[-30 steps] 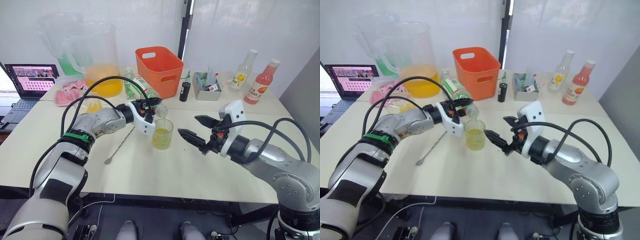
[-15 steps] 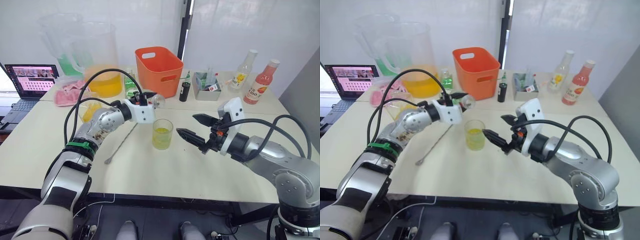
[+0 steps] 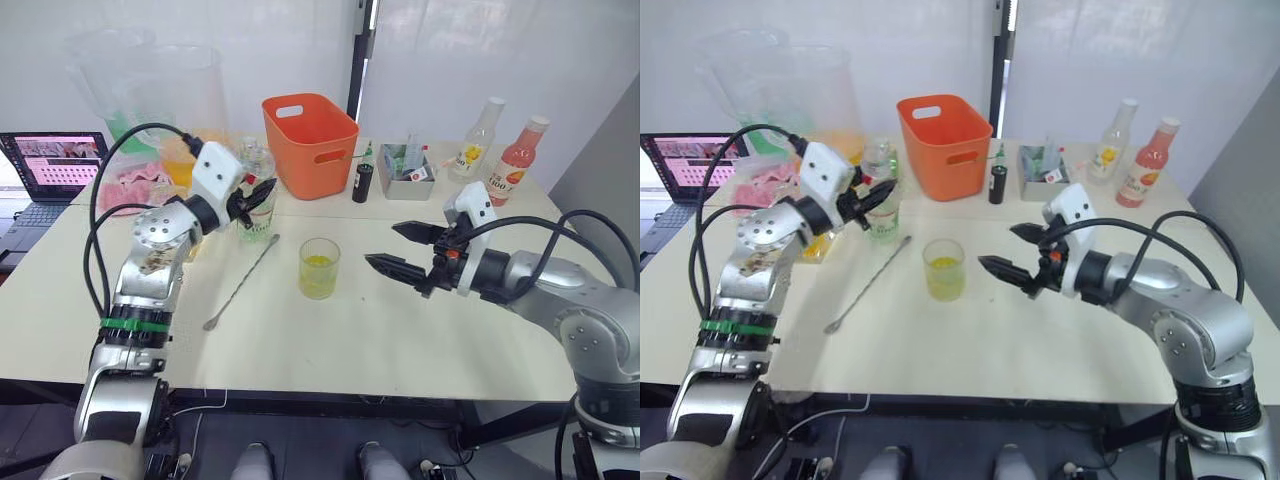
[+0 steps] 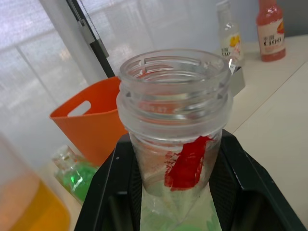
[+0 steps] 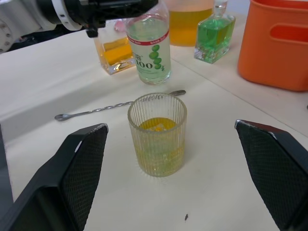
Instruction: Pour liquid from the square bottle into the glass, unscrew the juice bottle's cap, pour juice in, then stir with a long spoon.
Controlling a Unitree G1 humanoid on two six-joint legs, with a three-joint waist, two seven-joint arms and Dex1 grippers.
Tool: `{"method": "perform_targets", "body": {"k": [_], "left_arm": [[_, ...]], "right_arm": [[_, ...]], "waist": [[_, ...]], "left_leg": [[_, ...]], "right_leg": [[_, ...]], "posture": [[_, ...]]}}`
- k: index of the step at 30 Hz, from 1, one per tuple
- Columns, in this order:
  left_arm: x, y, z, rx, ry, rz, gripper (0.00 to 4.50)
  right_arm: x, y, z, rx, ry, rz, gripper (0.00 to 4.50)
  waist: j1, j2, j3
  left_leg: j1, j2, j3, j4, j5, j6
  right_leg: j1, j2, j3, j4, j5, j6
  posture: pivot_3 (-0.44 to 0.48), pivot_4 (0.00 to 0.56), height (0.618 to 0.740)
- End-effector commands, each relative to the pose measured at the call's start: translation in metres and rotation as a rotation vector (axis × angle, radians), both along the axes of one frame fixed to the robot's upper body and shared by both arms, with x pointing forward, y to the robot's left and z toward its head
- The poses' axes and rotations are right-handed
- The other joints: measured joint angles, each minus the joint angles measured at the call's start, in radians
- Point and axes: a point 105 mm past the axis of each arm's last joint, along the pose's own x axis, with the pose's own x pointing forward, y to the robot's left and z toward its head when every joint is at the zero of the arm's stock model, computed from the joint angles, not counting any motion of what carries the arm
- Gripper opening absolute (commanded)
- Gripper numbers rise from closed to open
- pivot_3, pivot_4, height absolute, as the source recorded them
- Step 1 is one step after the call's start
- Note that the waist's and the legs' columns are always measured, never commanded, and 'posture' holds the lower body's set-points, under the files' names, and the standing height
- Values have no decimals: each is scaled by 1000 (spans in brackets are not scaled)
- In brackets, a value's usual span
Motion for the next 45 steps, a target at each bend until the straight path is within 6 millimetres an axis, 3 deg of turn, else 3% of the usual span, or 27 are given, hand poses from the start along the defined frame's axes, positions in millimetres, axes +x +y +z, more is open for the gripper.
{"method": "perform_targets", "body": {"k": [1, 5, 9, 17, 19, 23, 26, 36, 40, 45], "left_arm": [[-29, 11, 33, -82, -73, 0, 1469], [-50, 36, 30, -148, -46, 75, 1469], [-73, 62, 16, -164, 7, 125, 1469], [-103, 147, -4, -243, 51, 346, 1469], [-110, 176, -10, -286, 31, 464, 1469], [-113, 218, -19, -363, 19, 640, 1469], [-102, 228, -17, -392, 22, 664, 1469], [-37, 236, 7, -390, 45, 690, 1469], [-16, 241, 4, -368, 68, 734, 1469], [3, 233, -6, -367, 99, 713, 1469]], "right_arm": [[6, -1, 12, -19, -57, 45, 4466], [12, 4, 9, -39, -41, 112, 4466], [16, 11, 11, -47, -42, 158, 4466], [13, 20, 5, -65, -20, 221, 4466], [12, 20, 4, -66, -20, 226, 4466], [16, 20, 5, -59, -28, 208, 4466], [14, 22, 4, -50, -30, 209, 4466], [7, 23, 4, -31, -39, 176, 4466], [5, 22, 4, -21, -43, 157, 4466], [3, 21, 5, -19, -44, 146, 4466]], "waist": [[-3, 0, 0], [-7, 0, 0], [-11, 0, 0], [-8, 0, 0], [-5, 0, 0], [-2, 0, 0], [3, -2, -1], [6, -3, -2], [3, -3, -2], [1, -3, -2]], "left_leg": [[0, 0, 0, 0, 0, 0], [1, 0, 0, 0, 0, 0], [2, 1, 0, -1, 0, 0], [2, 2, 0, 0, 0, 0], [2, 2, 0, 0, 0, 0], [2, 4, 0, 0, 0, 0], [2, 4, 0, 0, 0, 0], [1, 5, 0, -2, 1, -1], [1, 6, 0, -3, 1, -1], [1, 6, 0, -3, 1, -1]], "right_leg": [[0, 0, 0, 0, 0, 0], [0, 1, 0, 0, -1, 2], [0, 1, 0, 0, -1, 1], [0, 2, -1, 0, -6, -7], [0, 2, -1, -1, -6, -8], [-1, 4, -1, -1, -5, -9], [-1, 4, -1, -1, -5, -10], [-1, 6, -2, 0, -4, -9], [-1, 6, -2, 0, -2, -6], [-2, 6, -2, 0, -1, -4]], "posture": [[0, 150, 717], [0, 150, 717], [0, 150, 717], [0, 150, 717], [0, 150, 717], [0, 150, 717], [0, 150, 717], [0, 150, 717], [0, 150, 717], [0, 150, 717]]}}
